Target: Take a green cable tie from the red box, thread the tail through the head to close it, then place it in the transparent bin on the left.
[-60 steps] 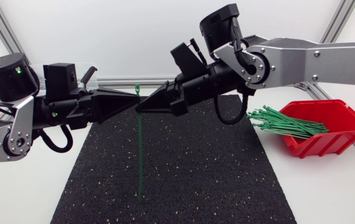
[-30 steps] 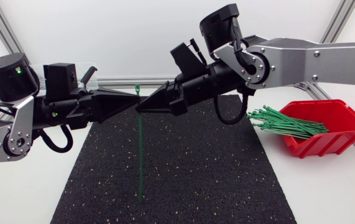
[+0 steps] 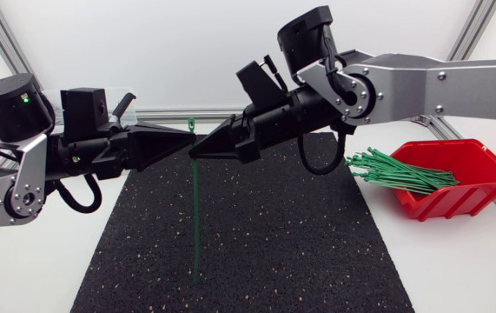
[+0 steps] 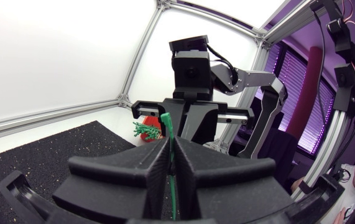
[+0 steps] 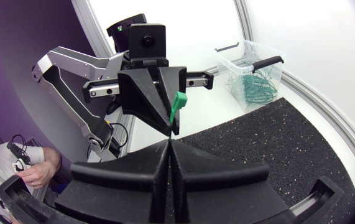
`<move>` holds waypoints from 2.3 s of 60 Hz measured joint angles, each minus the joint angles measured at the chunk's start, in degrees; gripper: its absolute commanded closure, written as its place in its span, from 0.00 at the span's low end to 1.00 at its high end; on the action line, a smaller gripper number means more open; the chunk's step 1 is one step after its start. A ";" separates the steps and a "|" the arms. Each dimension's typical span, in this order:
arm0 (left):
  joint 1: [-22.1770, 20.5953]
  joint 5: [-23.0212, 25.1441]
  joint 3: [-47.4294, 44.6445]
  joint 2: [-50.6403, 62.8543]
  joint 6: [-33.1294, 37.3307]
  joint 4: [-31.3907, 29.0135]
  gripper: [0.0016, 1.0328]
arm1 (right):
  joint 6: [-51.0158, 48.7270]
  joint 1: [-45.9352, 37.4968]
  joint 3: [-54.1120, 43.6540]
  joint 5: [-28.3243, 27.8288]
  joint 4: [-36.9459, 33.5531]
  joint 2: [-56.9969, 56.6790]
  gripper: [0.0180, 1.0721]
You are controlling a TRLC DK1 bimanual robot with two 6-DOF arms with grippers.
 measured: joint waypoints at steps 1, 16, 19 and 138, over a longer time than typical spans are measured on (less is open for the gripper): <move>0.00 -0.02 0.00 0.00 -0.07 0.00 0.91 | 0.00 0.00 0.00 0.02 0.00 0.00 0.95; 0.00 -0.46 0.00 0.00 -0.09 0.00 0.91 | 0.00 0.00 -0.02 0.02 0.02 0.26 0.95; 0.00 -0.63 0.02 0.00 -0.09 0.00 0.91 | 0.00 0.02 -0.02 0.02 0.02 0.31 0.95; -0.33 -3.58 27.06 18.58 21.29 -44.46 0.97 | -33.94 8.24 -12.24 63.23 -3.26 -3.39 0.10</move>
